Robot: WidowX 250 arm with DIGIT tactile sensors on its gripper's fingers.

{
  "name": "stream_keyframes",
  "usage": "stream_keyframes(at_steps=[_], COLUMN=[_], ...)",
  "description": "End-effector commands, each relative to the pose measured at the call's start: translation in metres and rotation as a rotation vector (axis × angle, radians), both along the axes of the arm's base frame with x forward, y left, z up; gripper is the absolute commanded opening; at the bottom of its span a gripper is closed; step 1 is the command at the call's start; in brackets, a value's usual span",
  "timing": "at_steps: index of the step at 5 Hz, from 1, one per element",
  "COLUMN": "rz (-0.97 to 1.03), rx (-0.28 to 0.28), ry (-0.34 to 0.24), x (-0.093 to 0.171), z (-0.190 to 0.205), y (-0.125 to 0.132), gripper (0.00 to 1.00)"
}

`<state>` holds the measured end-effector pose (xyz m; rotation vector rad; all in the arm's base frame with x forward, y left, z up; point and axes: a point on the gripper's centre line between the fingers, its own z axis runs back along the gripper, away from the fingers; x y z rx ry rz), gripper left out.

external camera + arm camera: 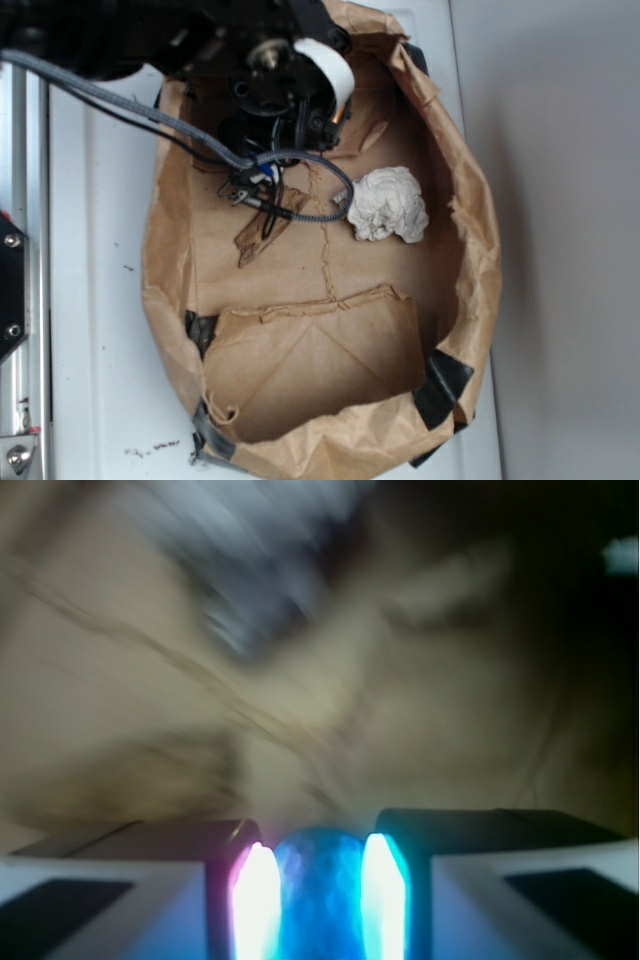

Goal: Grab the blue ball.

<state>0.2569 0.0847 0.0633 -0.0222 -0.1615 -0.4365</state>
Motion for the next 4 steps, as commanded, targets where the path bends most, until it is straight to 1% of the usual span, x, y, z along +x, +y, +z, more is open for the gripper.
stream_keyframes(at_steps=[1, 2, 3, 4], rz=[-0.023, -0.014, -0.022, 0.008], rx=[-0.145, -0.172, -0.162, -0.059], ry=[-0.088, -0.087, -0.090, -0.062], x=[0.011, 0.014, 0.013, 0.016], z=[0.082, 0.092, 0.094, 0.087], y=[0.001, -0.004, -0.011, -0.017], gripper=[0.00, 0.00, 0.00, 0.00])
